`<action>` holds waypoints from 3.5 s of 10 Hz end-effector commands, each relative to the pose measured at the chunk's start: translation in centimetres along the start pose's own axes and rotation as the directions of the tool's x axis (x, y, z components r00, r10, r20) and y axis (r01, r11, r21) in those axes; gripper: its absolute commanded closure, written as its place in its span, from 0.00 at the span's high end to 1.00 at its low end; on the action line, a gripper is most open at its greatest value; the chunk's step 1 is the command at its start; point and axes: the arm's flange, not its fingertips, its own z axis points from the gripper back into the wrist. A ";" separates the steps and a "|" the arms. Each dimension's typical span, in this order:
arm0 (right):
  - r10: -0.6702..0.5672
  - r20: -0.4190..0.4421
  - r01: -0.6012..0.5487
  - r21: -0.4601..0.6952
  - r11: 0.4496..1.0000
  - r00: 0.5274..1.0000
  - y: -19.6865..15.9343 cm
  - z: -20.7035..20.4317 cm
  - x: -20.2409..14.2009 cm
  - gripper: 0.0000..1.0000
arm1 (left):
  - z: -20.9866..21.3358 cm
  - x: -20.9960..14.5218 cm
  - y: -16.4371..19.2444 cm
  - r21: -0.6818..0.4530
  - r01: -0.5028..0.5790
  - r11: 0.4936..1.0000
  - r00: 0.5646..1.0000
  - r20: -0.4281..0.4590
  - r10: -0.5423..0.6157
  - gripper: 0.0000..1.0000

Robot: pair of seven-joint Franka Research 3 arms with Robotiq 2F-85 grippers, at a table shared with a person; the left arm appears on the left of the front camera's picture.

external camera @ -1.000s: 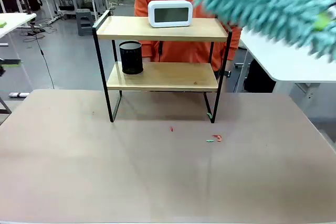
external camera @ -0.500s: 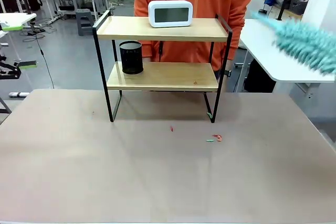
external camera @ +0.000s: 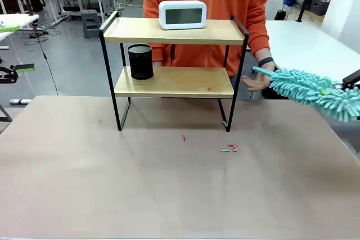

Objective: Clean the shelf.
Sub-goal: Hand the Duster back to the human.

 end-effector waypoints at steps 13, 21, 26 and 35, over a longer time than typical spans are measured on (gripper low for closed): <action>0.012 -0.006 -0.012 0.022 1.000 1.000 -0.1 0.9 -0.3 1.00 | 0.3 -0.1 -0.1 -0.004 0.003 1.000 1.000 -0.015 -0.003 1.00; 0.188 -0.197 -0.158 0.160 0.974 0.962 7.0 -7.1 -5.3 1.00 | -11.9 -6.8 1.0 0.034 0.074 0.997 0.983 -0.173 -0.067 1.00; 0.219 -0.247 -0.183 0.162 0.970 0.944 8.0 -10.0 -6.5 1.00 | -12.4 -6.5 0.8 0.052 0.041 0.998 0.981 -0.193 -0.030 1.00; 0.219 -0.247 -0.183 0.162 0.970 0.944 8.0 -10.0 -6.5 1.00 | -12.4 -6.5 0.8 0.052 0.041 0.998 0.981 -0.193 -0.030 1.00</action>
